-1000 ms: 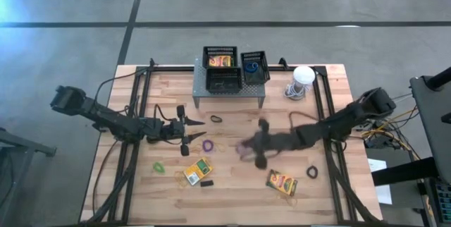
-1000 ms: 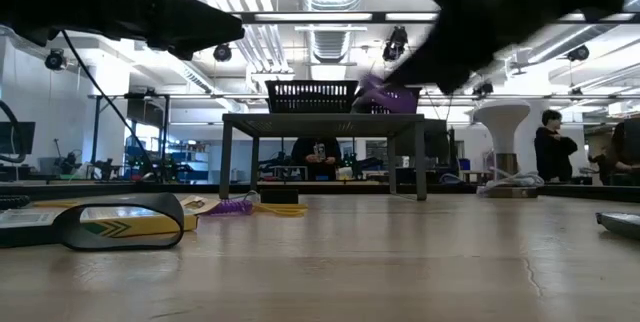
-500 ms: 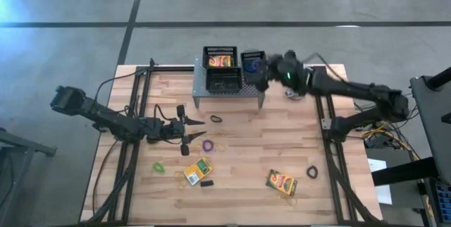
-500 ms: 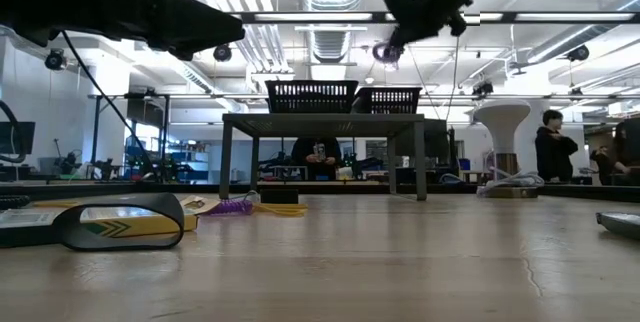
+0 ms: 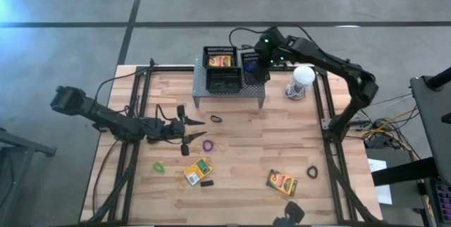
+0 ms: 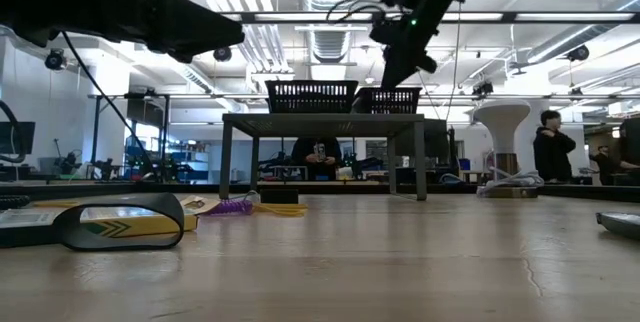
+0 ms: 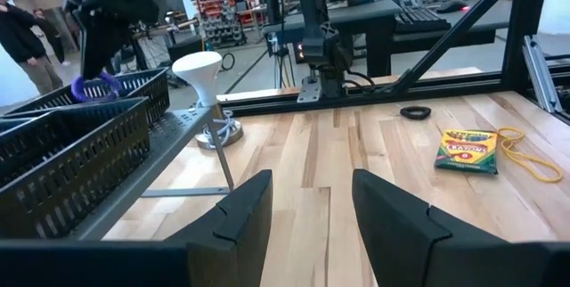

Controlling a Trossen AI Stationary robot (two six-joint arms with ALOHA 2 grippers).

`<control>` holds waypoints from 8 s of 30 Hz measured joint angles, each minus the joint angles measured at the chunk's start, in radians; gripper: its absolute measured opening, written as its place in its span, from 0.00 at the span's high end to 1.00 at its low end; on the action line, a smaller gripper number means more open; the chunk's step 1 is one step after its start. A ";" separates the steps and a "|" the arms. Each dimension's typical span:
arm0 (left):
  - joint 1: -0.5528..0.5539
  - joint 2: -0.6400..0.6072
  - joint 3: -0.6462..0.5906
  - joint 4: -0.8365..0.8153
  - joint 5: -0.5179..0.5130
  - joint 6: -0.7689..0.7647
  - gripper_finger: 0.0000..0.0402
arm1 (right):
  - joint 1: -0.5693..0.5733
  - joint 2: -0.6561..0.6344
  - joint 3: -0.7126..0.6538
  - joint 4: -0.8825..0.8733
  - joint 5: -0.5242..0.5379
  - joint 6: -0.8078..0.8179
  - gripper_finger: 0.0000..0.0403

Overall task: Pick & Place Office Desk Supplies
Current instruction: Put the violet spring keychain into the right black bin, then put the black rubber band into the bottom left black bin, then put the crayon box in the top left black bin

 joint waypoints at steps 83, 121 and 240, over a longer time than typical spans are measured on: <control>0.296 0.631 0.365 -0.452 0.015 -0.248 0.69 | 0.835 0.051 -0.852 1.789 0.106 0.049 0.83; 0.564 0.280 0.674 -0.667 0.105 0.010 0.98 | 0.838 0.047 -0.853 1.801 0.112 0.032 0.83; 0.065 0.125 0.198 -0.285 0.150 -0.104 0.59 | 1.186 0.000 -0.710 0.259 0.276 0.879 0.83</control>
